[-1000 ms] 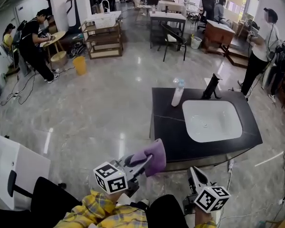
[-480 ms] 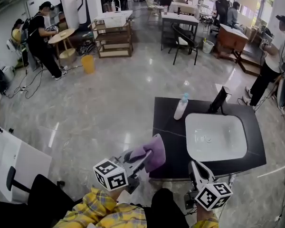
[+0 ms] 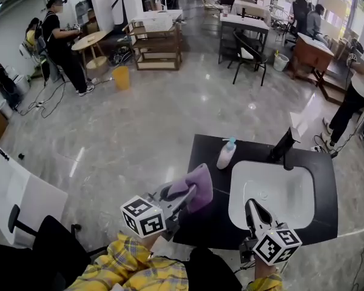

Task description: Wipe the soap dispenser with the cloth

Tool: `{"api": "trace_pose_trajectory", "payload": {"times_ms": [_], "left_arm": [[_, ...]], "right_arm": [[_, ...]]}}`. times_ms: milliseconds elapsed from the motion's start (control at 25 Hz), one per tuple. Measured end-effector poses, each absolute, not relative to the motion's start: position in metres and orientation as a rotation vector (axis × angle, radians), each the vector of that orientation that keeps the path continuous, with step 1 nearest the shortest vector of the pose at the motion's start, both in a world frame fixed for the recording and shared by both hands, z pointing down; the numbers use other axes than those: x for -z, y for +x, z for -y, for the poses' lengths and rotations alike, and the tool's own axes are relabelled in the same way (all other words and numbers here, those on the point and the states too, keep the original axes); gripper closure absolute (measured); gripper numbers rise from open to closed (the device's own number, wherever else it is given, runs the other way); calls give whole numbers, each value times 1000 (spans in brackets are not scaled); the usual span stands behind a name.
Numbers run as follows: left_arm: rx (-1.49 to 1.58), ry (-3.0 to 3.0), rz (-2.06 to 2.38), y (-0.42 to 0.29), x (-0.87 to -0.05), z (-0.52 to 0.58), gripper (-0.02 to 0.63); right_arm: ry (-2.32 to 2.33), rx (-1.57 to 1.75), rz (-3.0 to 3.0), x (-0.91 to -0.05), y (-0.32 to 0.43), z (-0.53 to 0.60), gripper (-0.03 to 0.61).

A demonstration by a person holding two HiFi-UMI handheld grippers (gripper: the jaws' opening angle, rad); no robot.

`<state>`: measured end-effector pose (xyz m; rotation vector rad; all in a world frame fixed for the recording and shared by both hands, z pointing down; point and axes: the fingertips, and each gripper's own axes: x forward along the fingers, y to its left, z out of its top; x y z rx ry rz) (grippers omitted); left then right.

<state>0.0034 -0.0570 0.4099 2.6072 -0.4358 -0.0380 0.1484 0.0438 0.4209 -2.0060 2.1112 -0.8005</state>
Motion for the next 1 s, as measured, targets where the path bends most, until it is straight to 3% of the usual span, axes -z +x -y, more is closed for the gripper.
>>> {"api": "trace_pose_trajectory", "payload": {"times_ms": [440, 1000], "left_arm": [[38, 2638, 599, 61, -395, 119, 526], [-60, 2656, 544, 103, -408, 194, 526]], "right_arm": [[-1899, 744, -2241, -404, 209, 13, 572], [-1985, 586, -2296, -391, 220, 82, 571]]}}
